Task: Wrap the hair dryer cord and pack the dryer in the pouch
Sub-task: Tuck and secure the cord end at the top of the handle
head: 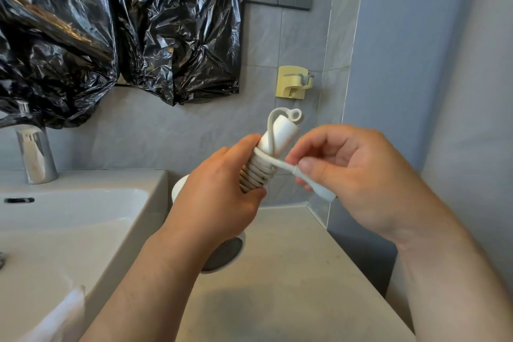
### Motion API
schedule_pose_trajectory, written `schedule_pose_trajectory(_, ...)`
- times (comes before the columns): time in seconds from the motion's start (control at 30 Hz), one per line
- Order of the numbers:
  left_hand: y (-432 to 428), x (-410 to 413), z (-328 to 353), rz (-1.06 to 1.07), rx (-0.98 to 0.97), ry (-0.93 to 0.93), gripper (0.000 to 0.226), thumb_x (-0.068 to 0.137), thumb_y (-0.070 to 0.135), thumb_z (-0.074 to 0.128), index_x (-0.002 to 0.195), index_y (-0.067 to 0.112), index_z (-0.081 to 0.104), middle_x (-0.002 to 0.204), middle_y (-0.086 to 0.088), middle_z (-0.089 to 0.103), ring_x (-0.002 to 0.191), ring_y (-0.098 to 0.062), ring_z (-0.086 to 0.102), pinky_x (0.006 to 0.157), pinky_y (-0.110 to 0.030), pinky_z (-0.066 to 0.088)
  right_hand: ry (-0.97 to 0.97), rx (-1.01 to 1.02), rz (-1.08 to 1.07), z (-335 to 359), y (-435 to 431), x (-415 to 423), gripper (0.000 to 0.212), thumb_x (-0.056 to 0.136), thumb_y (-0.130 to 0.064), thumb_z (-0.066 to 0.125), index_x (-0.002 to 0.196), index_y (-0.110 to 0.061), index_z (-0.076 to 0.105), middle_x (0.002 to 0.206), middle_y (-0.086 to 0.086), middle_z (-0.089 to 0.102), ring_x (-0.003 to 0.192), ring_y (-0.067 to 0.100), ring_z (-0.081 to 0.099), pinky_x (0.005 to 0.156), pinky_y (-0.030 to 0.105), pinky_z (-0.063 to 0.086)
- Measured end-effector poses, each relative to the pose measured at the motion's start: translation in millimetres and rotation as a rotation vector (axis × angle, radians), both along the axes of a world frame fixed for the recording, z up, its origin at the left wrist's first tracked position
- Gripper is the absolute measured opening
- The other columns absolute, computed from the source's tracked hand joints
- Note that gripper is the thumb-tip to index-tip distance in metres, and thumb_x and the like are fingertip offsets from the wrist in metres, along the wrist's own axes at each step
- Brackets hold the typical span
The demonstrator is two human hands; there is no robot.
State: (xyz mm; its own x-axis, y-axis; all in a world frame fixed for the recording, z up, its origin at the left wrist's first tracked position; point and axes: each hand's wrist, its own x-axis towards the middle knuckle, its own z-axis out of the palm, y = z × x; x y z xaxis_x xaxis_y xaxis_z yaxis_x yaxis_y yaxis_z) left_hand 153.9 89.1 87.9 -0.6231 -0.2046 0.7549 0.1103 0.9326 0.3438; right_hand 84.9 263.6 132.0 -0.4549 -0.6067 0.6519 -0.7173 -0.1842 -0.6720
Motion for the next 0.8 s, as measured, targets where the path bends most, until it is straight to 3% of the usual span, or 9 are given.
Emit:
schedule_pose_trajectory(0.13, 4, 3, 1, 0.008, -0.033, -0.055, 0.087, 0.075, 0.032, 0.074, 0.145, 0.047, 0.025, 0.11, 0.013, 0.062, 0.096, -0.018, 0.058, 0.073, -0.03, 0.043, 0.025, -0.282, -0.181, 0, -5, 2, 0.016, 0.084, -0.002, 0.068, 0.081, -0.018, 0.068, 0.072, 0.007, 0.074, 0.061, 0.019, 0.072, 0.061, 0.034, 0.058)
schedule_pose_trajectory(0.23, 13, 4, -1, -0.026, -0.097, -0.067, 0.112, 0.075, 0.031, 0.076, 0.143, 0.057, -0.009, 0.1, 0.014, 0.058, 0.086, -0.02, 0.058, 0.071, -0.037, 0.049, 0.068, -0.294, -0.341, -4, -8, -2, 0.016, 0.085, -0.012, 0.068, 0.087, -0.028, 0.064, 0.069, 0.011, 0.072, 0.061, 0.013, 0.072, 0.066, 0.04, 0.059)
schedule_pose_trajectory(0.33, 19, 3, -4, -0.002, -0.229, -0.026, 0.119, 0.074, 0.032, 0.077, 0.141, 0.055, -0.018, 0.098, 0.018, 0.055, 0.089, -0.02, 0.06, 0.068, -0.035, 0.048, 0.154, -0.263, -0.465, -5, -7, -6, 0.015, 0.083, -0.022, 0.07, 0.086, -0.034, 0.061, 0.087, 0.003, 0.07, 0.062, 0.012, 0.071, 0.064, 0.038, 0.059)
schedule_pose_trajectory(0.43, 19, 1, -4, 0.051, -0.313, -0.018, 0.117, 0.069, 0.031, 0.079, 0.146, 0.05, -0.007, 0.101, 0.01, 0.063, 0.089, -0.022, 0.062, 0.061, -0.031, 0.04, 0.255, -0.243, -0.556, -6, -8, -7, 0.009, 0.077, -0.031, 0.069, 0.077, -0.027, 0.062, 0.073, -0.005, 0.065, 0.061, 0.018, 0.069, 0.06, 0.041, 0.056)
schedule_pose_trajectory(0.53, 18, 1, -5, 0.094, -0.335, -0.037, 0.092, 0.066, 0.032, 0.079, 0.143, 0.042, 0.028, 0.092, 0.014, 0.059, 0.081, -0.021, 0.061, 0.059, -0.028, 0.034, 0.351, -0.22, -0.609, -8, -11, -6, 0.011, 0.078, -0.029, 0.069, 0.073, -0.022, 0.061, 0.062, -0.004, 0.061, 0.057, 0.016, 0.066, 0.056, 0.037, 0.053)
schedule_pose_trajectory(0.63, 19, 0, -4, 0.091, -0.297, -0.052, 0.075, 0.07, 0.034, 0.076, 0.133, 0.042, 0.036, 0.1, 0.014, 0.063, 0.086, -0.019, 0.061, 0.061, -0.028, 0.035, 0.405, -0.243, -0.63, -10, -15, -7, 0.011, 0.082, -0.029, 0.064, 0.076, -0.02, 0.061, 0.065, -0.003, 0.06, 0.058, 0.016, 0.063, 0.055, 0.032, 0.05)
schedule_pose_trajectory(0.73, 20, 1, -4, 0.075, -0.205, -0.041, 0.068, 0.073, 0.036, 0.075, 0.13, 0.043, 0.039, 0.102, 0.018, 0.062, 0.089, -0.016, 0.059, 0.065, -0.028, 0.037, 0.296, -0.302, -0.676, -9, -16, -11, 0.011, 0.082, -0.032, 0.059, 0.081, -0.022, 0.061, 0.078, -0.002, 0.061, 0.069, 0.015, 0.059, 0.063, 0.031, 0.049)
schedule_pose_trajectory(0.8, 20, 0, -5, 0.052, -0.139, -0.057, 0.059, 0.075, 0.037, 0.074, 0.125, 0.041, 0.043, 0.094, 0.021, 0.056, 0.087, -0.014, 0.056, 0.067, -0.028, 0.039, 0.131, -0.301, -0.675, -8, -14, -18, 0.017, 0.08, -0.039, 0.053, 0.086, -0.027, 0.062, 0.09, -0.002, 0.062, 0.08, 0.016, 0.058, 0.074, 0.038, 0.052)
